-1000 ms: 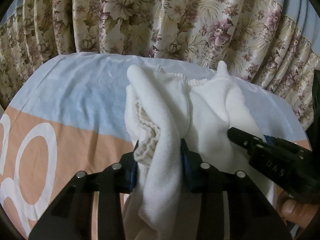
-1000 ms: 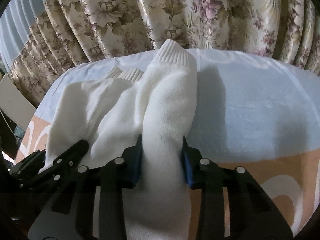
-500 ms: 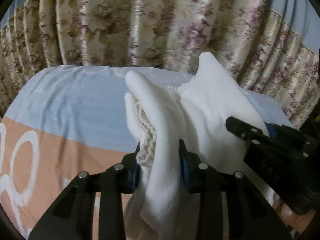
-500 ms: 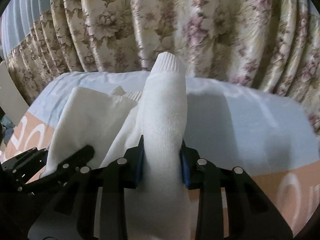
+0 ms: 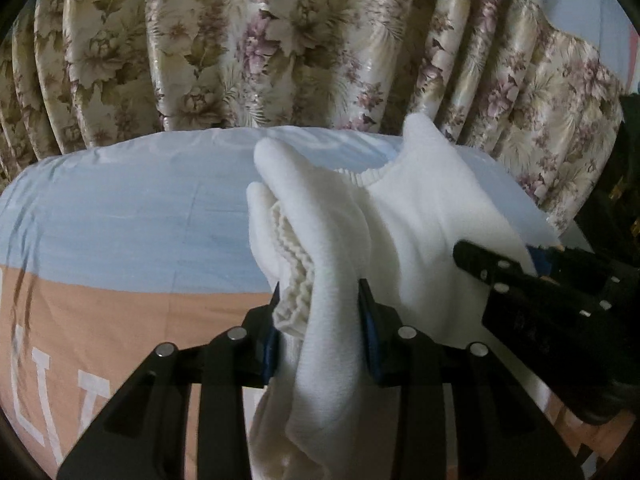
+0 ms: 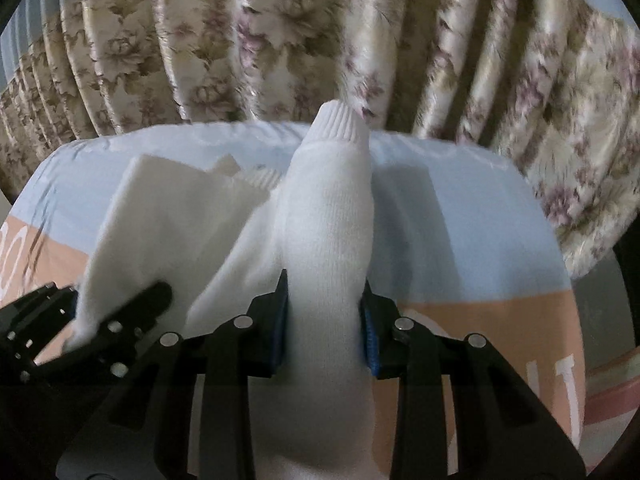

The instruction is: Fold small clothes

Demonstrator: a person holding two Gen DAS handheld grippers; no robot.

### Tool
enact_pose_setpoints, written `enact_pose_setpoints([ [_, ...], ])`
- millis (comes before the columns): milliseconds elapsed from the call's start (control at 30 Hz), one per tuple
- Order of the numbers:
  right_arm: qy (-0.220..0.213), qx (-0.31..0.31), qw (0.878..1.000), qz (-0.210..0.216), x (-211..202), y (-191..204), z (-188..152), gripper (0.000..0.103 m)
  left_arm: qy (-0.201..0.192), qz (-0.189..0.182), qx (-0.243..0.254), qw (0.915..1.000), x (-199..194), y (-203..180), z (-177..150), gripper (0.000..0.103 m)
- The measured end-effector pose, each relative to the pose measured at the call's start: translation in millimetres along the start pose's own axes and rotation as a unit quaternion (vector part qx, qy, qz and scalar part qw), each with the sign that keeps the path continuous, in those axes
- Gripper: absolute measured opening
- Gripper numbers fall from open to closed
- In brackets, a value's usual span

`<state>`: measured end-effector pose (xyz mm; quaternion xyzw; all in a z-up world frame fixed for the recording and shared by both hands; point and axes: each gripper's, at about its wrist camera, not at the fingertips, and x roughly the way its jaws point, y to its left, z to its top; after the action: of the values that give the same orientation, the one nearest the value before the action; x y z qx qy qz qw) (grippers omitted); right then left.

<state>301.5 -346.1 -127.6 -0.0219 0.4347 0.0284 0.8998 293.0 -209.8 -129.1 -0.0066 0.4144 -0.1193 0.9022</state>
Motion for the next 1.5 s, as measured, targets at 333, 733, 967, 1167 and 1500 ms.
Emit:
enact_pose_setpoints([
  [333,-0.027,0.037,0.999,0.006,-1,-5,-22,0.06,-0.017,0.067,0.018,0.9975,0,35,-14,0.091],
  [733,-0.057,0.034,0.998,0.012,-44,-5,-68,0.064,-0.043,0.044,0.023,0.9978,-33,42,-39,0.092],
  [967,-0.038,0.024,0.999,-0.005,-62,13,-98,0.069,-0.06,0.067,-0.008,0.996,-75,52,-67,0.092],
  [1167,-0.064,0.039,0.997,0.005,-102,33,-113,0.086,-0.085,0.08,0.011,0.9931,-131,68,-85,0.092],
  [1500,-0.091,0.035,0.995,0.024,-182,90,-149,0.1,-0.108,0.109,0.023,0.9878,-217,124,-141,0.101],
])
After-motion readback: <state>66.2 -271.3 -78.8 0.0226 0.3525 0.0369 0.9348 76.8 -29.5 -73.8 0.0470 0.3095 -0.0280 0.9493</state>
